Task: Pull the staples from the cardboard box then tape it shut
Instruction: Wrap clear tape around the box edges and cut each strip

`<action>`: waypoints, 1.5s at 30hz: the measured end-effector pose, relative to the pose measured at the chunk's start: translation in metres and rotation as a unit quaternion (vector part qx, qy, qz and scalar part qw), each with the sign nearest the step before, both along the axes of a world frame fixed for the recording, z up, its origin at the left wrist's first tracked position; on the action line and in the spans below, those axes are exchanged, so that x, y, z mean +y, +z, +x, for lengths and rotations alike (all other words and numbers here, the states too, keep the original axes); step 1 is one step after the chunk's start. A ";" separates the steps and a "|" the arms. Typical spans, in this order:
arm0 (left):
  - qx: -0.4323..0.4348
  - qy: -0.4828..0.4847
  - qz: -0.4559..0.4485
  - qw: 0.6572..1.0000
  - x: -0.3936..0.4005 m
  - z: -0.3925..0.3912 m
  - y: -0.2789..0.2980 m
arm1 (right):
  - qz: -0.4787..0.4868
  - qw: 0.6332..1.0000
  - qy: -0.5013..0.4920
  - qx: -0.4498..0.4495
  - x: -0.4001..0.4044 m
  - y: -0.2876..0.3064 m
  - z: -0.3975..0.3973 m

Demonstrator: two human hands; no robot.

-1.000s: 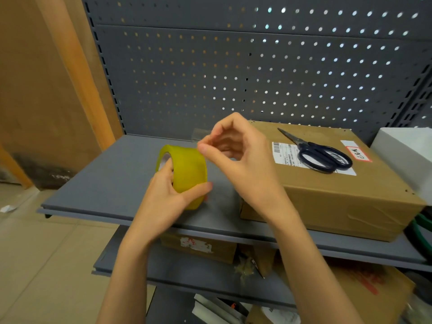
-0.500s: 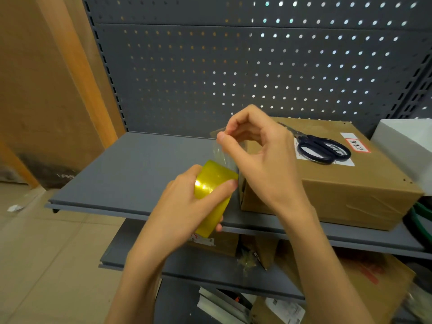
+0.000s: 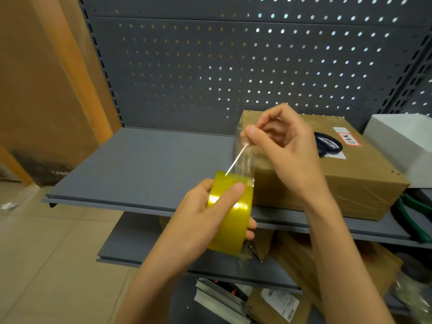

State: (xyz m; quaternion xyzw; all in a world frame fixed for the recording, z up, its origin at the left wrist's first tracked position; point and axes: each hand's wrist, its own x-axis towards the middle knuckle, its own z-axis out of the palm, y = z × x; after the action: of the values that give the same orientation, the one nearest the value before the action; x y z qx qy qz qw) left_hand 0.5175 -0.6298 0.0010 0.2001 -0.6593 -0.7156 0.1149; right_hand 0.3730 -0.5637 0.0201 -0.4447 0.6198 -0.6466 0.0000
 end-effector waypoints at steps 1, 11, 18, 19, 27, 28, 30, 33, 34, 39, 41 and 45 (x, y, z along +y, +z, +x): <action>0.000 -0.013 0.022 1.000 0.002 0.000 0.001 | 0.007 1.000 -0.003 -0.008 0.002 -0.003 -0.004; 0.006 -0.068 0.124 0.990 0.017 -0.003 0.006 | 0.096 0.991 -0.087 0.030 0.015 -0.015 -0.025; 0.006 -0.066 0.149 0.987 0.014 -0.005 0.003 | 0.158 0.977 -0.128 0.061 0.011 -0.017 -0.024; 0.006 -0.069 0.152 0.986 0.014 -0.006 0.002 | 0.164 0.975 -0.135 0.063 0.011 -0.018 -0.025; 0.006 -0.072 0.158 0.985 0.011 -0.008 0.000 | 0.194 0.963 -0.165 0.088 0.006 -0.023 -0.026; 0.006 -0.073 0.159 0.985 0.011 -0.008 0.000 | 0.200 0.960 -0.170 0.095 0.006 -0.022 -0.026; 0.005 -0.074 0.161 0.984 0.010 -0.009 -0.001 | 0.212 0.953 -0.183 0.118 0.006 -0.022 -0.025; 0.003 -0.077 0.162 0.984 0.009 -0.010 -0.002 | 0.228 0.942 -0.194 0.154 0.004 -0.024 -0.022; 0.002 -0.078 0.162 0.984 0.009 -0.010 -0.002 | 0.233 0.937 -0.198 0.167 0.003 -0.026 -0.022; -0.002 -0.081 0.153 0.985 0.008 -0.010 -0.004 | 0.269 0.914 -0.243 0.184 0.007 -0.022 -0.033; -0.001 -0.086 0.149 0.985 0.008 -0.009 -0.005 | 0.241 0.927 -0.233 0.170 0.007 -0.023 -0.034; 0.004 -0.094 0.157 0.983 0.008 -0.008 -0.004 | 0.221 0.923 -0.261 0.178 0.001 -0.028 -0.036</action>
State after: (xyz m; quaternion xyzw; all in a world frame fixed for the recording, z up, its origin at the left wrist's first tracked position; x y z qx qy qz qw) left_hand 0.5091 -0.6217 -0.0028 0.1504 -0.5539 -0.8187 0.0168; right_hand 0.3372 -0.5625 -0.0075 -0.3637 0.8307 -0.3808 -0.1808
